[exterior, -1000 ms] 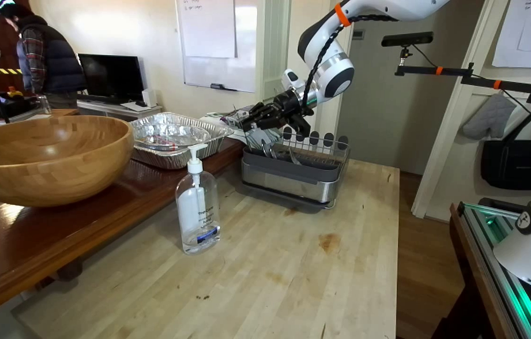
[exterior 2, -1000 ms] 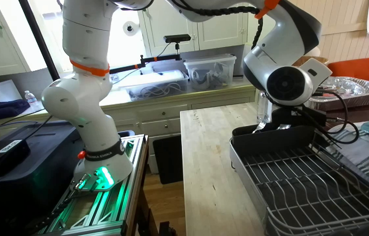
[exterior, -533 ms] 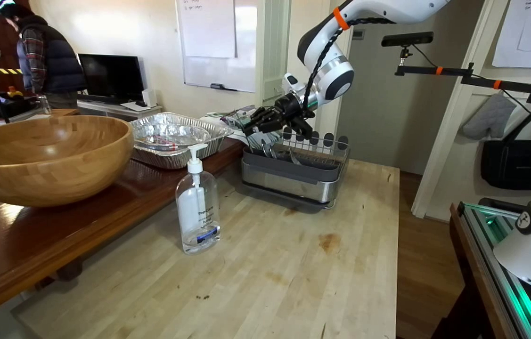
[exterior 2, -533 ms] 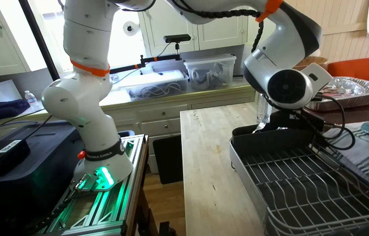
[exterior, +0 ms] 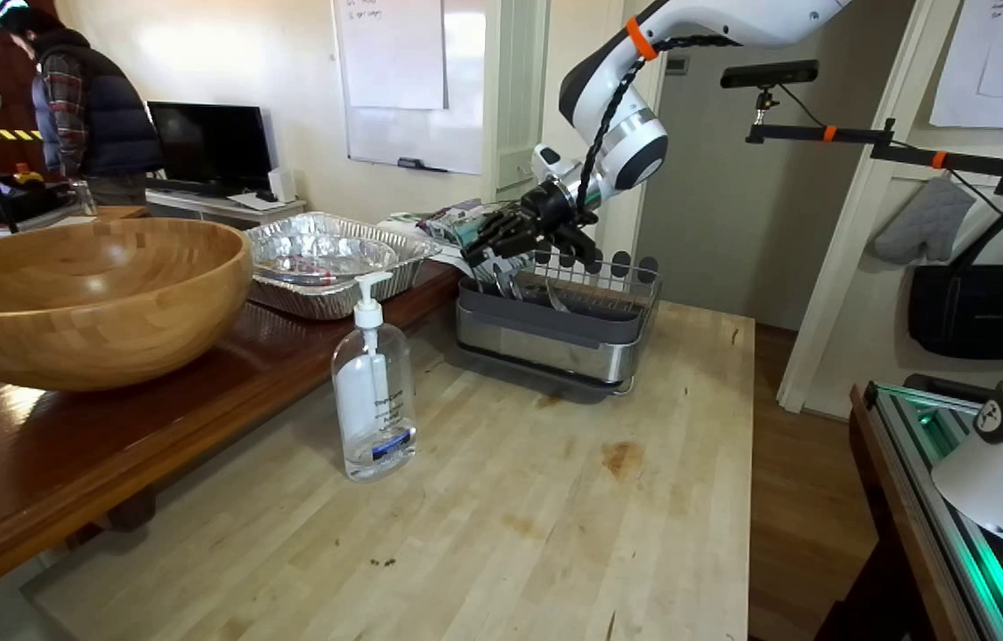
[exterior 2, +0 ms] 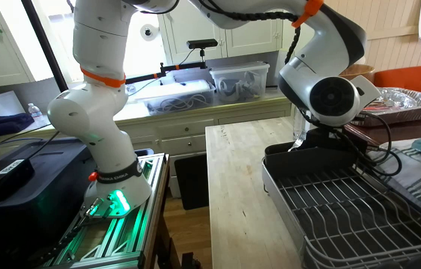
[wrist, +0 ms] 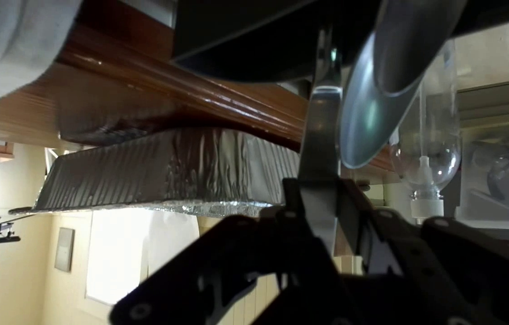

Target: Put the silver knife on the dishrack.

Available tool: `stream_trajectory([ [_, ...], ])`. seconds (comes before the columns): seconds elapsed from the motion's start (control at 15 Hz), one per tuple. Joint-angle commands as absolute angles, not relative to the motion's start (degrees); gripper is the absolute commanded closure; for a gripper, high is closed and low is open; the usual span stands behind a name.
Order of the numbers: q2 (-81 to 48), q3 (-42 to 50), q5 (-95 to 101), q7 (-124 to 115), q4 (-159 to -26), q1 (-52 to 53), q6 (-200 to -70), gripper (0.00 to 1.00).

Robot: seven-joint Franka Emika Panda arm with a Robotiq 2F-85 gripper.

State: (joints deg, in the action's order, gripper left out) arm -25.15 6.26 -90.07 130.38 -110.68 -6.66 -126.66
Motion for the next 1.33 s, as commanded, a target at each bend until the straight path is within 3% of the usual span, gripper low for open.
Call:
stream_trajectory([
  [0.0,-26.19,6.84,-86.92,126.75,-109.28,-5.98,-128.37,0.94],
  [0.07,-26.11,6.81,-86.51,126.31,-109.25,-6.02,-128.48,0.94],
  [0.13,-26.03,6.80,-86.14,125.92,-109.20,-6.02,-128.68,0.87],
  [0.2,-25.95,6.77,-85.82,125.62,-109.17,-6.05,-128.81,0.49],
  [0.33,-25.81,6.75,-85.31,125.23,-109.15,-6.13,-129.14,0.43],
  [0.67,-25.45,6.66,-84.51,125.20,-109.19,-6.28,-130.64,0.04],
  [0.8,-25.31,6.58,-84.50,125.43,-109.27,-6.30,-130.95,0.00],
  [1.27,-23.47,6.45,-85.00,122.27,-110.26,-5.01,-137.10,0.01],
])
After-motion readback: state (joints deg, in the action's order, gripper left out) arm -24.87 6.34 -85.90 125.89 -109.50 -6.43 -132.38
